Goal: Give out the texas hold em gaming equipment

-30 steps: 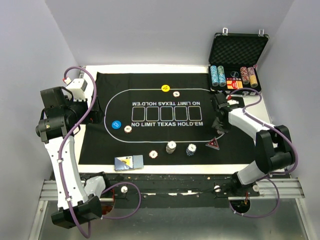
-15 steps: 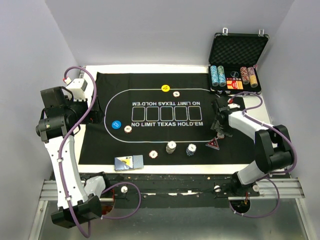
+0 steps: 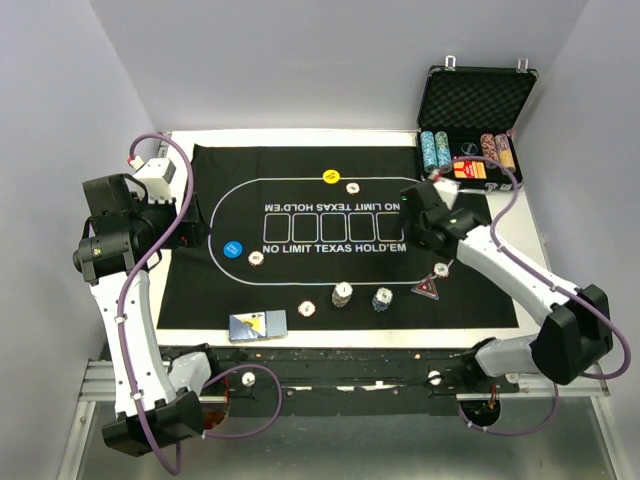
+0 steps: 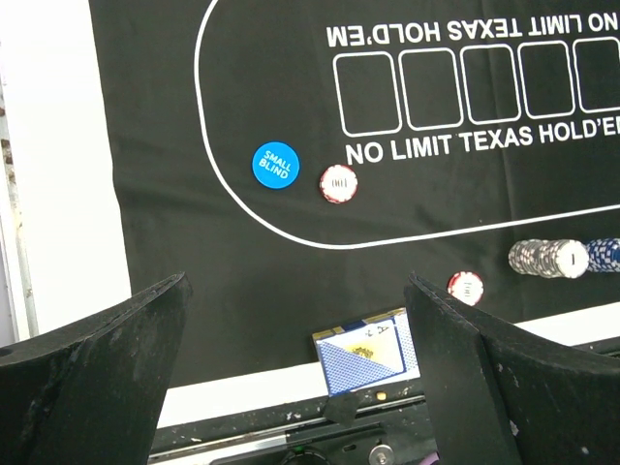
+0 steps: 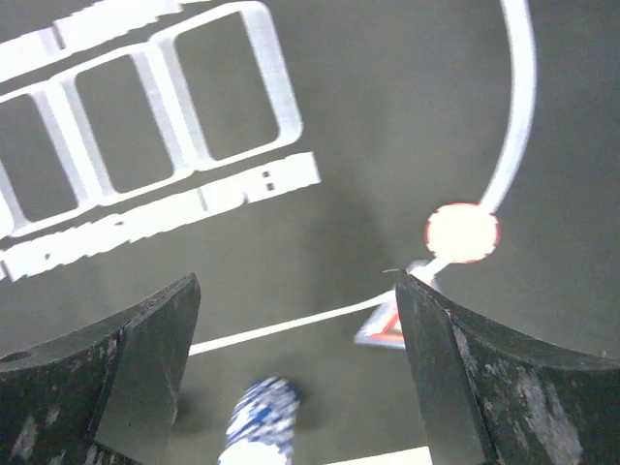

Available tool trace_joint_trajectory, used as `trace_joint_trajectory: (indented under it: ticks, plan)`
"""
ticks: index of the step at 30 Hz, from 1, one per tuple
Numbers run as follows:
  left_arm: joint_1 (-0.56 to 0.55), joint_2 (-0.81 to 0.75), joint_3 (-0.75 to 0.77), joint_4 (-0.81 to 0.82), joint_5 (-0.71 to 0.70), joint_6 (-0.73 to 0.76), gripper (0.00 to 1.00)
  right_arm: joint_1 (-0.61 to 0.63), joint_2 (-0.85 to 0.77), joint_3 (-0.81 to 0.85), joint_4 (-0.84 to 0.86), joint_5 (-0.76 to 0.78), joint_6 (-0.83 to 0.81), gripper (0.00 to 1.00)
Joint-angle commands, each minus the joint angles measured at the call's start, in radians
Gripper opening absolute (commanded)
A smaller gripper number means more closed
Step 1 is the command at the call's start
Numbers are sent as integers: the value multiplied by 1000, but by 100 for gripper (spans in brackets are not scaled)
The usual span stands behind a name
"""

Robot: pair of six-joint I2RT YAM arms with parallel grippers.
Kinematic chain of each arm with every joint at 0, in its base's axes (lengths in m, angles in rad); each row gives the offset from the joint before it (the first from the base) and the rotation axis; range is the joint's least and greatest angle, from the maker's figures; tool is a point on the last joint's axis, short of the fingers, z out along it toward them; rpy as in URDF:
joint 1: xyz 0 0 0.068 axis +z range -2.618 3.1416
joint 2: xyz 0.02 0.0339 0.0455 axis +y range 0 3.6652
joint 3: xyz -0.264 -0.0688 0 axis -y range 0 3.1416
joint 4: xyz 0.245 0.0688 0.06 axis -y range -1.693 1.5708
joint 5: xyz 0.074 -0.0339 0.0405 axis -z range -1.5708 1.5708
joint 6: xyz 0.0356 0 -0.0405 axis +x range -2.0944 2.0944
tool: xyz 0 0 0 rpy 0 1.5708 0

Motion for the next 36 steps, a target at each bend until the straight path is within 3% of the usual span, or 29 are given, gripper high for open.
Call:
trace_joint_trajectory:
  ticks: [1, 5, 9, 25, 36]
  plan:
    - [8, -5, -28, 16, 28, -17, 99, 233, 16, 136, -93, 7, 7, 91]
    - [8, -3, -33, 17, 19, -18, 99, 413, 98, 196, -122, -16, 12, 100]
    - [8, -6, -28, 17, 10, -20, 99, 519, 150, 202, -93, -68, 2, 100]
    - [8, -9, -18, 14, 10, -14, 99, 609, 349, 210, -25, -113, -4, 99]
    - [10, -12, -16, 13, 0, -11, 99, 623, 403, 220, 7, -104, 9, 76]
